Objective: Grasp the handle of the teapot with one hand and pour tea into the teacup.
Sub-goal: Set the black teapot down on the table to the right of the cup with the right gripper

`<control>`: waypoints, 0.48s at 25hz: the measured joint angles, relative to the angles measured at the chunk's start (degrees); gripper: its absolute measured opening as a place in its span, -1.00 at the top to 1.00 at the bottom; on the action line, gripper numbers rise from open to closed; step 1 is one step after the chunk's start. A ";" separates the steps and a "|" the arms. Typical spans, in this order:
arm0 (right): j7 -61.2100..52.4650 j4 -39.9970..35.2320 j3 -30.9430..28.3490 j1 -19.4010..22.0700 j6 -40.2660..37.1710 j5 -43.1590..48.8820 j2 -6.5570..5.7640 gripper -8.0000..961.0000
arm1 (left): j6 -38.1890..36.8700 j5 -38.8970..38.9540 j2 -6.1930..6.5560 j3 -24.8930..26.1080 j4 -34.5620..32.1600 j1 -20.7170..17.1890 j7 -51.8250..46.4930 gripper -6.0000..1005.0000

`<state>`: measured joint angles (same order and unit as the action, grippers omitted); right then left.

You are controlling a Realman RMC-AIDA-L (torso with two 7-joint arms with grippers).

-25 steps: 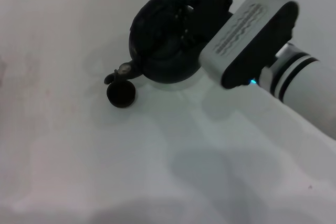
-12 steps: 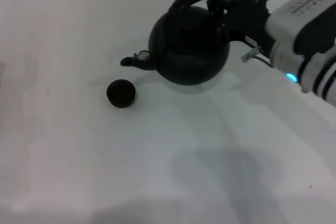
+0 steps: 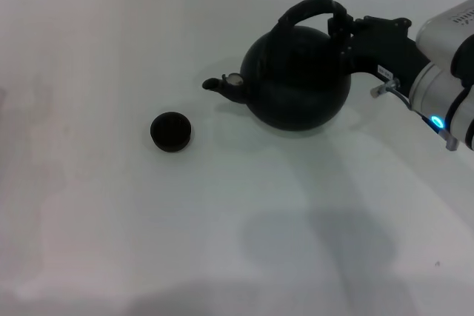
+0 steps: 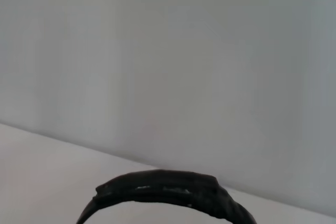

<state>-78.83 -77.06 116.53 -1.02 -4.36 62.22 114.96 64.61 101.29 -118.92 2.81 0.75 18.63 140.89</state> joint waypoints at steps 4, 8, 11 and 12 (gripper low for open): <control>0.00 1.68 -0.37 -0.02 -0.07 -1.06 0.06 0.71 | 0.08 0.03 0.00 0.00 0.11 0.00 0.00 -0.78; 0.00 2.90 -0.70 -0.27 -1.22 -2.26 0.01 0.71 | 0.11 0.05 0.00 0.00 0.22 0.00 0.00 -0.78; 0.00 3.51 -1.93 0.04 -3.86 -2.37 0.03 0.70 | 0.11 0.05 -0.01 0.00 0.22 0.00 0.00 -0.78; 0.00 3.77 -2.34 0.10 -4.71 -2.40 0.03 0.70 | 0.11 0.05 -0.04 0.00 0.22 0.00 0.00 -0.78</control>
<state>-78.83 -73.28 114.19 -0.92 -9.08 59.81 114.99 64.72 101.34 -118.95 2.81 0.97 18.63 140.89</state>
